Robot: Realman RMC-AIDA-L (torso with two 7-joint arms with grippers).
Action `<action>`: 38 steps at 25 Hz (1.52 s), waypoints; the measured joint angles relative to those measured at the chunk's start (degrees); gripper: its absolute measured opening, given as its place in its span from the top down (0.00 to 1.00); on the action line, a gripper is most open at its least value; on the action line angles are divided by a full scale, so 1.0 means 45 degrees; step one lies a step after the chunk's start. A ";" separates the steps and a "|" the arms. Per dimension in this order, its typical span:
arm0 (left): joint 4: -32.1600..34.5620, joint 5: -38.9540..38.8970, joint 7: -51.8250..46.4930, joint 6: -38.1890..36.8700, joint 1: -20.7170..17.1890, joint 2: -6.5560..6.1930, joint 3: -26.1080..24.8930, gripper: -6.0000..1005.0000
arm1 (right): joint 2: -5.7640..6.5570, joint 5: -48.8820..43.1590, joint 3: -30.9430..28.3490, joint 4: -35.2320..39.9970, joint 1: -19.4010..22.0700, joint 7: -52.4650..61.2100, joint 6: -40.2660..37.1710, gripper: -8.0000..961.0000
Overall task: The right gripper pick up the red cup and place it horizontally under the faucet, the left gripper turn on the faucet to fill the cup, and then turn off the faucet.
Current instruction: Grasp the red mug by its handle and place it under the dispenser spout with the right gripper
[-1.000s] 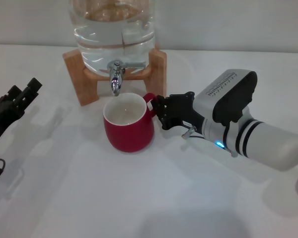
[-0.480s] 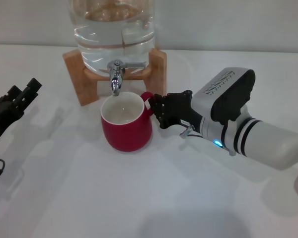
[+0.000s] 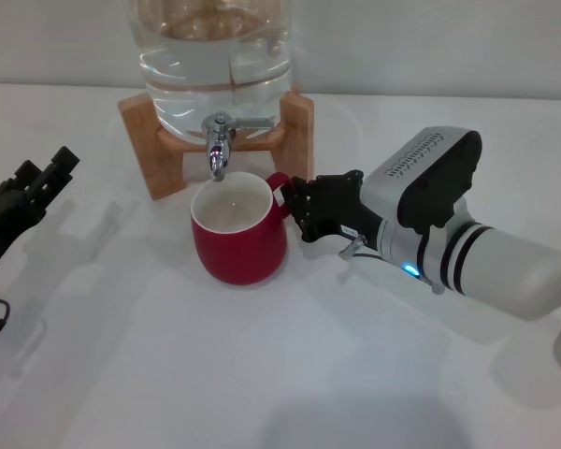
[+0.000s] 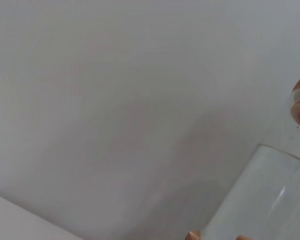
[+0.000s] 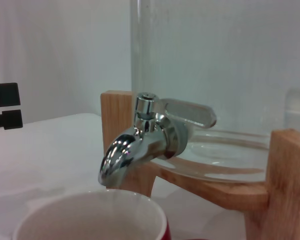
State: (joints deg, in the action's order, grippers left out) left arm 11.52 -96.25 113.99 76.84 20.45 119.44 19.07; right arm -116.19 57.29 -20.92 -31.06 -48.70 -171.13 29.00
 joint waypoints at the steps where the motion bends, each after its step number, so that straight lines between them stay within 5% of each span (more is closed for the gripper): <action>1: 0.0000 0.0000 0.0000 0.0004 -0.0004 0.0000 0.0000 0.16 | 0.0000 -0.0005 0.0000 -0.0004 0.0000 0.0015 0.0006 0.89; 38: -0.0106 -0.0020 0.0000 0.0250 -0.0027 0.0000 0.0000 0.16 | 0.0000 -0.0445 0.0021 0.0256 0.0119 -0.0037 -0.0407 0.89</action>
State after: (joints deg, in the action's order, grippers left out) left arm 11.04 -96.33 114.00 77.96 20.33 119.44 19.07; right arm -116.19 55.29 -20.83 -29.91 -48.16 -171.29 27.17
